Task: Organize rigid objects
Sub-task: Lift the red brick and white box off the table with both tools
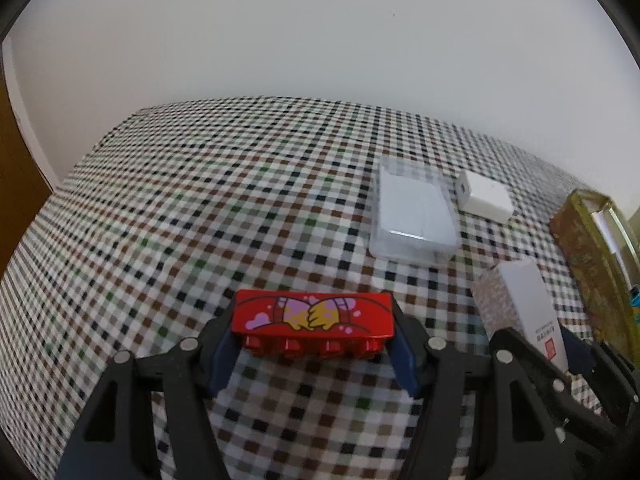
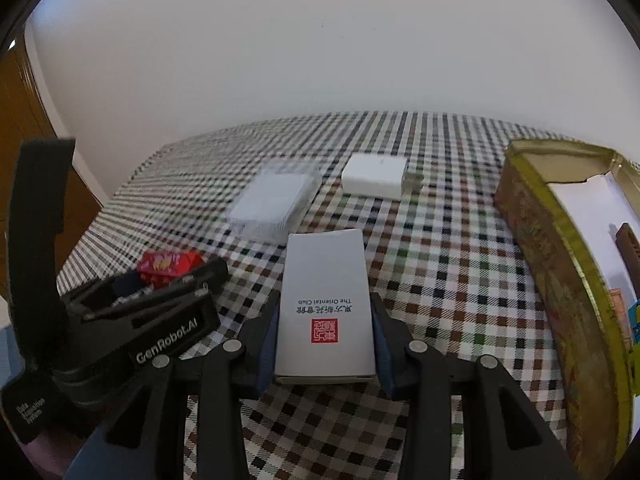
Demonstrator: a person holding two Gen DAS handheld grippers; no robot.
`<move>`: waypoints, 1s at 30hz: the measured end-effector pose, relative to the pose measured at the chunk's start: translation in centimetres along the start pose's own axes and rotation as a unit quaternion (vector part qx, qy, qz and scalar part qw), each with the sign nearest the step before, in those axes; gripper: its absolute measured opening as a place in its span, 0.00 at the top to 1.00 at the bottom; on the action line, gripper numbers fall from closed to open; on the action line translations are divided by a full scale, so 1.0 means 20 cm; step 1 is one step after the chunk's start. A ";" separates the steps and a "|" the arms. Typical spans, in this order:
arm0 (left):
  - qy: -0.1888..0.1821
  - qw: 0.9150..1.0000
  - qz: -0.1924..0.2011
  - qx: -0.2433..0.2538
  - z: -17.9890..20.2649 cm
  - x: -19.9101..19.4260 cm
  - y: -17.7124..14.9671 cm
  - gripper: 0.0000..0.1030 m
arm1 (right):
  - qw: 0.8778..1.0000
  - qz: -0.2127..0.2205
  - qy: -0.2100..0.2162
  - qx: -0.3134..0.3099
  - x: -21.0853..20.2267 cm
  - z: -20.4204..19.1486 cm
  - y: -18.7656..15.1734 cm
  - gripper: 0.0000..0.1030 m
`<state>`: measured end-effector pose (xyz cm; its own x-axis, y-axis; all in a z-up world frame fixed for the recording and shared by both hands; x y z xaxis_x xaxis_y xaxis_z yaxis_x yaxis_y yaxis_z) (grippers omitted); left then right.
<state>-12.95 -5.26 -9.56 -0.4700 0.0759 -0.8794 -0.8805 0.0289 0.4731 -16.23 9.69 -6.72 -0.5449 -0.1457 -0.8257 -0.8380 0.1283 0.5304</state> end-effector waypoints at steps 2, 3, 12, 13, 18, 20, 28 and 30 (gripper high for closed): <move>-0.003 1.000 0.012 -0.003 0.01 -0.03 -0.01 0.38 | 1.000 0.021 -0.012 -0.009 -0.04 -0.01 0.00 0.58; 0.004 1.000 0.023 0.000 0.02 -0.05 -0.01 0.38 | 0.999 0.031 -0.016 -0.014 -0.06 -0.01 0.00 0.58; 0.019 0.996 0.082 0.007 0.05 -0.15 -0.04 0.38 | 0.995 0.096 -0.028 -0.015 -0.18 -0.01 0.00 0.58; 0.018 0.996 0.082 0.005 0.04 -0.16 -0.04 0.38 | 0.995 0.099 -0.028 -0.016 -0.18 -0.01 0.00 0.58; 0.005 0.996 0.089 -0.003 0.03 -0.16 -0.02 0.38 | 0.993 0.114 -0.038 -0.015 -0.21 0.01 -0.01 0.58; 0.009 0.995 0.099 -0.001 0.04 -0.18 -0.01 0.38 | 0.992 0.118 -0.036 -0.011 -0.22 0.04 0.00 0.58; 0.014 0.992 0.125 0.011 0.12 -0.26 -0.03 0.38 | 0.990 0.133 -0.039 -0.002 -0.25 0.09 -0.02 0.58; 0.013 0.991 0.132 0.009 0.11 -0.27 -0.04 0.38 | 0.990 0.139 -0.039 -0.003 -0.26 0.09 -0.03 0.58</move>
<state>-9.65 -3.41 -5.06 -0.6856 0.0582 -0.7257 -0.7255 0.0286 0.6877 -12.87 12.22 -2.99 -0.7503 -0.0290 -0.6605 -0.6568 0.1462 0.7398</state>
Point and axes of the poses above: each gripper's, at about its wrist camera, not at the fingertips, and x roughly the way its jaws point, z to its right, y to its top, the point moved 4 cm from there along x, roughly the way its jaws point, and after that the axes turned 11 degrees about -z, right-handed, at the moved point
